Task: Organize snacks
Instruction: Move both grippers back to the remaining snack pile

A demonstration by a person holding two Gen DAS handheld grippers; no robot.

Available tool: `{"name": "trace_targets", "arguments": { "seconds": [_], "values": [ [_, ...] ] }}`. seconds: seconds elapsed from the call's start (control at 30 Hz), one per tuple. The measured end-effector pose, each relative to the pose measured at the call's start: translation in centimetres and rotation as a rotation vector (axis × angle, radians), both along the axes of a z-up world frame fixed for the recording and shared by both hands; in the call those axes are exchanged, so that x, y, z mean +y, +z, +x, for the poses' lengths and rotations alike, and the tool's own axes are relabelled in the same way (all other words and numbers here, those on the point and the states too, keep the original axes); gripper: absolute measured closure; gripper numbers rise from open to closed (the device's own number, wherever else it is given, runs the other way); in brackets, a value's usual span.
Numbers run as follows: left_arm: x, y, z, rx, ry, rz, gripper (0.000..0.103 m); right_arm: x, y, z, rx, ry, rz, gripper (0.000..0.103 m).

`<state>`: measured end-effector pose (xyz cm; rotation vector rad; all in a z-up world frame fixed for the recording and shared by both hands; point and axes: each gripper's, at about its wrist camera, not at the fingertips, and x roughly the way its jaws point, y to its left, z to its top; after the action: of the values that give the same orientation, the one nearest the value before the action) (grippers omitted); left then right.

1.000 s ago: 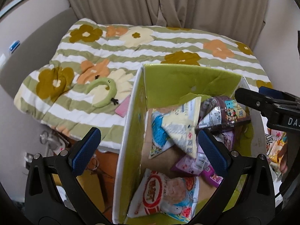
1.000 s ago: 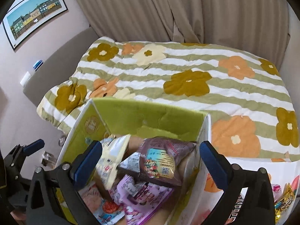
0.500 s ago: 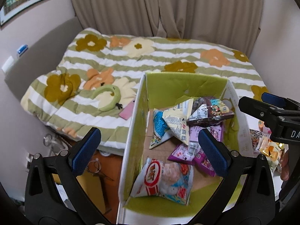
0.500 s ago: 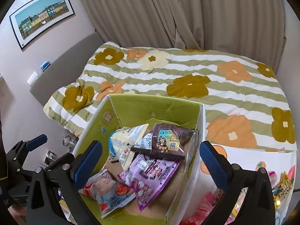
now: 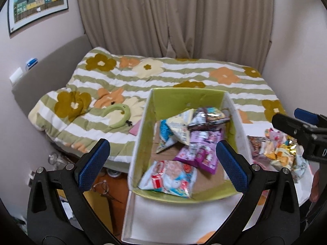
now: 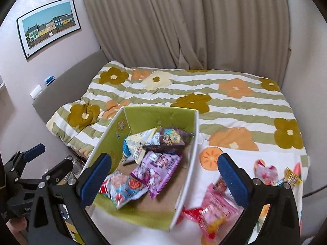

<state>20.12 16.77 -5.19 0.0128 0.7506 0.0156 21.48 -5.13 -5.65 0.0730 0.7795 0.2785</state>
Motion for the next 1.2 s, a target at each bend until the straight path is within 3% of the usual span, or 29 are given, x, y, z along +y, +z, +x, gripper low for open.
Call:
{"name": "trace_targets", "arguments": {
  "seconds": [0.23,0.5,0.9,1.2],
  "values": [
    [-5.1,0.2,-1.9,-0.010,-0.050,-0.032,0.000,-4.1,0.1,-4.0,-0.047,-0.050,-0.022,0.000],
    [-13.8,-1.7,-2.5,0.055,-0.103,-0.063,0.000,-13.2,-0.5,-7.3,-0.059,-0.142,-0.025,0.000],
    [-25.3,-9.1,-3.4,0.162,-0.242,0.004,0.000,-23.3,-7.1,-9.3,0.053,-0.243,-0.010,0.000],
    [-31.1,-15.4,-4.0,0.171,-0.465,0.093,0.001,-26.8,-12.3,-9.3,0.138,-0.291,0.009,0.000]
  ]
}}
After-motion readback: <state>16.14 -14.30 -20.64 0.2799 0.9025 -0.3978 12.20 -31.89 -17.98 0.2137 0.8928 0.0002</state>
